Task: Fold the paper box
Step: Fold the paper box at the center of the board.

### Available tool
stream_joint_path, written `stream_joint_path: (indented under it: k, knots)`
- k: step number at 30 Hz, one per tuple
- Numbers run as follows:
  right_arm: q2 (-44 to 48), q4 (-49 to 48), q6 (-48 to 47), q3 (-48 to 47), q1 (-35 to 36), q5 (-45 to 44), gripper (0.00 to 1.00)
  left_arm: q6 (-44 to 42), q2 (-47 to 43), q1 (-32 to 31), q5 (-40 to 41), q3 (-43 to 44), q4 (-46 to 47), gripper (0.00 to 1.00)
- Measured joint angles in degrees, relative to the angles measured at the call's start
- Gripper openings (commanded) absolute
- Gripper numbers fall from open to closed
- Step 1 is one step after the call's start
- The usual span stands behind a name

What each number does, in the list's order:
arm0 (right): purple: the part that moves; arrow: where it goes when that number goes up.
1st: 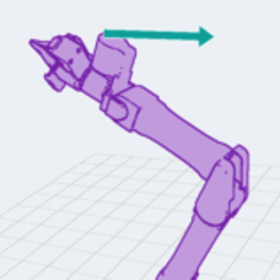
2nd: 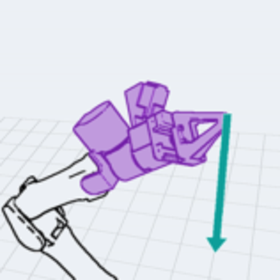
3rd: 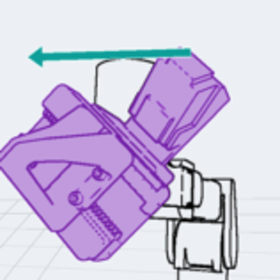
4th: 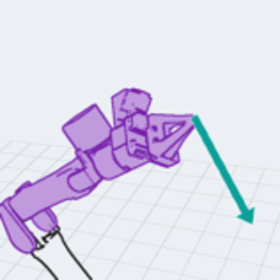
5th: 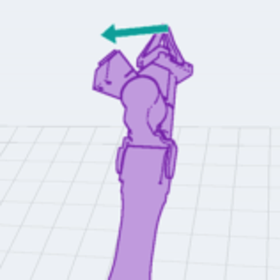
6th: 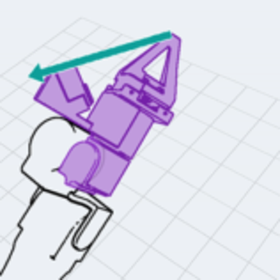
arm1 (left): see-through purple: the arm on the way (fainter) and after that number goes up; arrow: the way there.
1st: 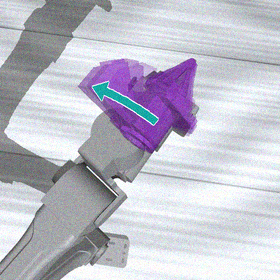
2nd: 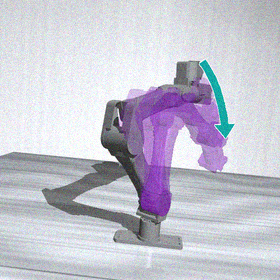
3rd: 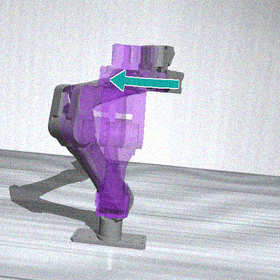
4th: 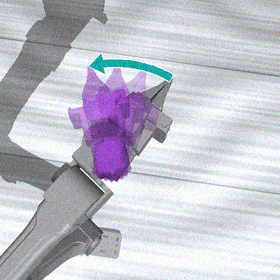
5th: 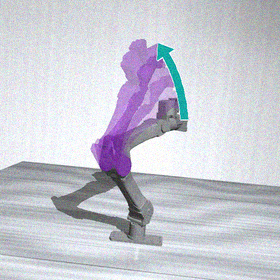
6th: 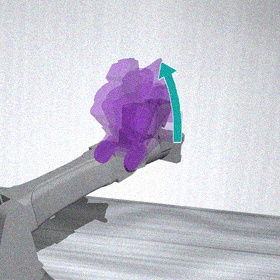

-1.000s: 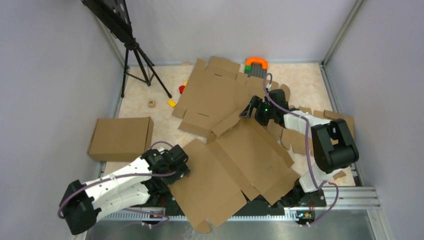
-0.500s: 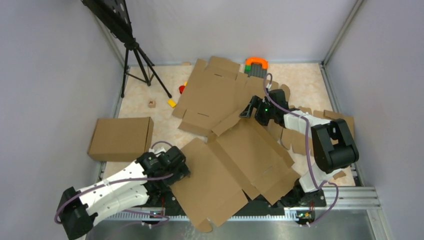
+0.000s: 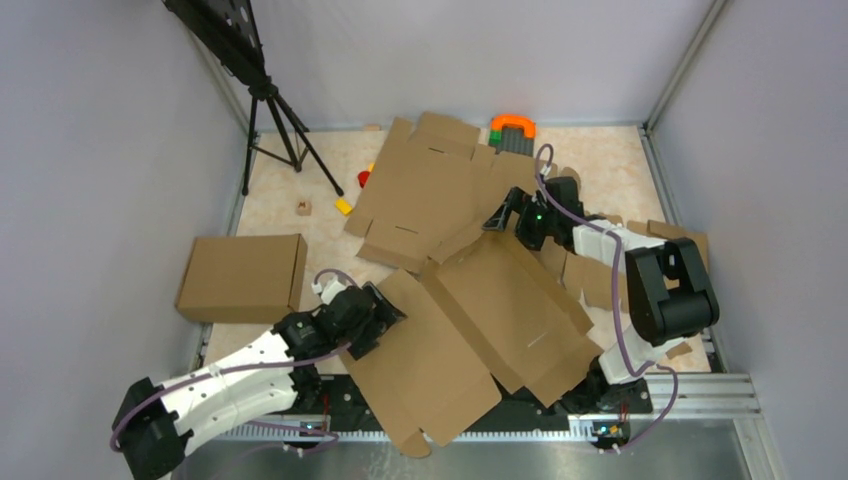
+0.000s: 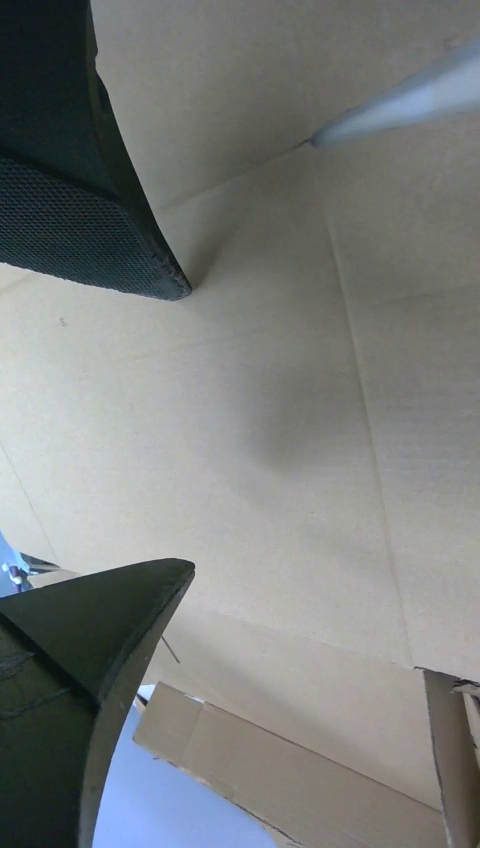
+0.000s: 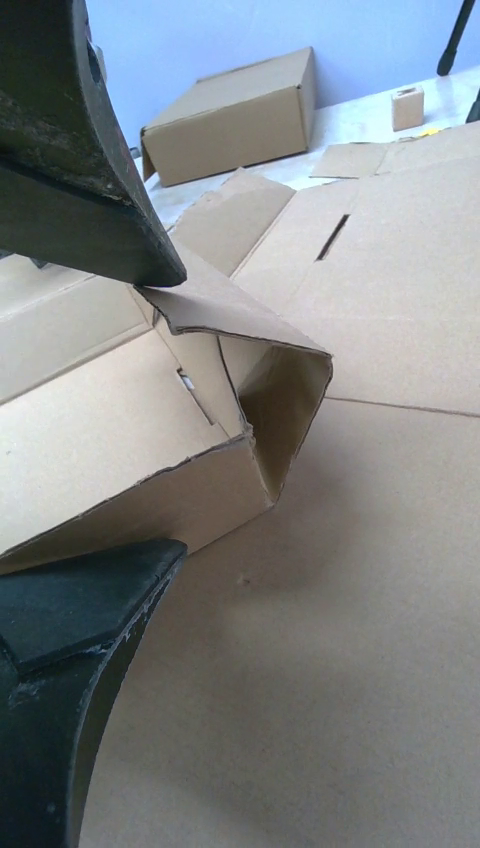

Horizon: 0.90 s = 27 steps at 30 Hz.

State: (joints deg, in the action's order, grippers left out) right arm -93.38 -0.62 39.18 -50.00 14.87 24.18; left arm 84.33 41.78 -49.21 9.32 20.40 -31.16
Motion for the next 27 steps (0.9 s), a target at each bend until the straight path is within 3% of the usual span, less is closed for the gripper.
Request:
stream_joint_path:
  k: [11, 20, 27]
  knots:
    - [0.0, 0.2, -0.5, 0.0, -0.2, -0.3, 0.97, -0.9, 3.2, 0.0, 0.8, 1.7, -0.4, 0.99]
    - [1.4, 0.6, -2.0, -0.1, -0.3, -0.8, 0.98, -0.8, 5.0, 0.0, 2.1, 14.8, -19.5, 0.99]
    - [1.4, 0.0, -2.1, -0.1, -0.3, 0.0, 0.98, 3.1, 4.7, 0.0, 2.1, 12.2, -31.5, 0.99]
